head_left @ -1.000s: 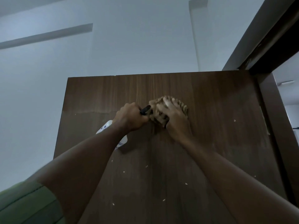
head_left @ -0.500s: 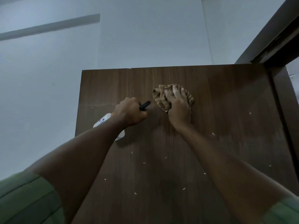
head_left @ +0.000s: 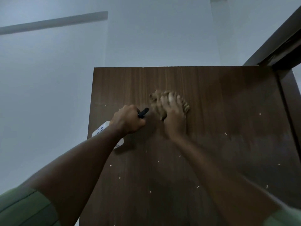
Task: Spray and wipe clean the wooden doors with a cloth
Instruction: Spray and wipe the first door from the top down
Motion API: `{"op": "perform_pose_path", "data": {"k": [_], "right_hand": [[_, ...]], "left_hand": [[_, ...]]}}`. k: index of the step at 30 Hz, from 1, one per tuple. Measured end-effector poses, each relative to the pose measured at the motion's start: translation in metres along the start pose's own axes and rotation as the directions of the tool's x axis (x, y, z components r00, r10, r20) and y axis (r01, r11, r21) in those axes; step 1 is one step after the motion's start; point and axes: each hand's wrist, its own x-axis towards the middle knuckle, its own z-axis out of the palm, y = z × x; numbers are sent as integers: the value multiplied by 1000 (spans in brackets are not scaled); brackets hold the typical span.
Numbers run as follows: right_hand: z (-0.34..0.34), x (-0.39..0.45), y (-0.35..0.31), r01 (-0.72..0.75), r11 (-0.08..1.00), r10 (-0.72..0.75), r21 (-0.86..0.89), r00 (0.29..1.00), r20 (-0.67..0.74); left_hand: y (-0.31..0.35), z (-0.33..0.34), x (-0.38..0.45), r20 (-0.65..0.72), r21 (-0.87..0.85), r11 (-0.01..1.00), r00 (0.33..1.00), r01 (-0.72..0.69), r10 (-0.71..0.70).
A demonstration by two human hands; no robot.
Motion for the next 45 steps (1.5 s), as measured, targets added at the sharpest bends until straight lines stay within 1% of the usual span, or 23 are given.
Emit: {"op": "perform_pose_path", "data": {"k": [3,5,6,7,9,11,12,13,16,18,19,21,23,26,32,34,36,37,39,41,42,44,45], "right_hand": [[7,-81,-13,238,971,-238,-6,970,43],[6,-78,-9,305,952,-306,15,948,91],[6,-58,-5,299,954,-299,16,950,92],[8,-34,-4,264,965,-263,1,961,86],[10,11,-12,96,995,-96,2,994,58],[16,18,-29,-69,997,67,36,997,40],[20,4,-41,-90,995,90,34,996,21],[24,-19,-51,-51,998,50,23,999,3],[29,-90,-65,234,972,-234,3,969,82],[22,-76,-56,320,947,-320,23,937,142],[17,-54,-53,289,955,-295,59,945,144],[6,-1,-57,121,983,-144,138,976,164],[-4,38,-65,-22,978,-21,208,979,202],[-3,56,-71,-84,966,26,246,973,230],[23,27,-81,-4,983,-18,184,993,115],[33,-12,-94,123,979,-139,163,986,91],[43,-57,-100,317,944,-326,89,937,126],[47,-67,-97,387,920,-392,62,908,148],[48,-43,-94,477,876,-481,63,861,166],[46,-2,-98,425,903,-429,68,876,222],[45,17,-103,358,931,-364,67,907,213],[49,32,-119,190,980,-196,55,969,149],[53,23,-127,154,988,-156,34,984,80]], "left_hand": [[-9,-4,-3,10,-25,1000,1000,-17,17],[-16,-10,-4,23,-30,999,999,-29,30],[-17,-12,-4,19,-23,999,999,-36,37],[-19,-14,-4,10,-14,999,999,-44,45],[-25,-19,-5,10,-6,998,998,-64,64],[-30,-18,-7,20,-5,997,997,-71,71],[-34,-18,-9,17,-11,998,998,-65,65],[-37,-18,-11,15,-21,998,998,-59,60],[-44,-17,-18,58,-53,998,998,-30,33],[-46,-21,-20,55,-32,999,998,-15,17],[-46,-23,-20,38,-18,1000,999,-8,8],[-48,-29,-22,26,4,1000,1000,17,-17],[-50,-33,-26,34,54,998,999,41,-43],[-54,-36,-33,15,108,989,995,100,-102],[-63,-49,-43,-79,114,979,984,166,-158],[-67,-50,-49,-115,89,975,974,204,-193],[-71,-48,-56,-133,57,974,969,218,-209],[-72,-48,-58,-130,39,975,968,220,-213],[-73,-51,-57,-126,13,976,968,219,-215],[-76,-54,-53,-136,7,980,971,198,-196],[-78,-56,-50,-136,6,982,973,187,-184],[-83,-61,-44,-122,-5,987,979,163,-162],[-85,-64,-44,-134,-10,987,978,159,-159]]}}
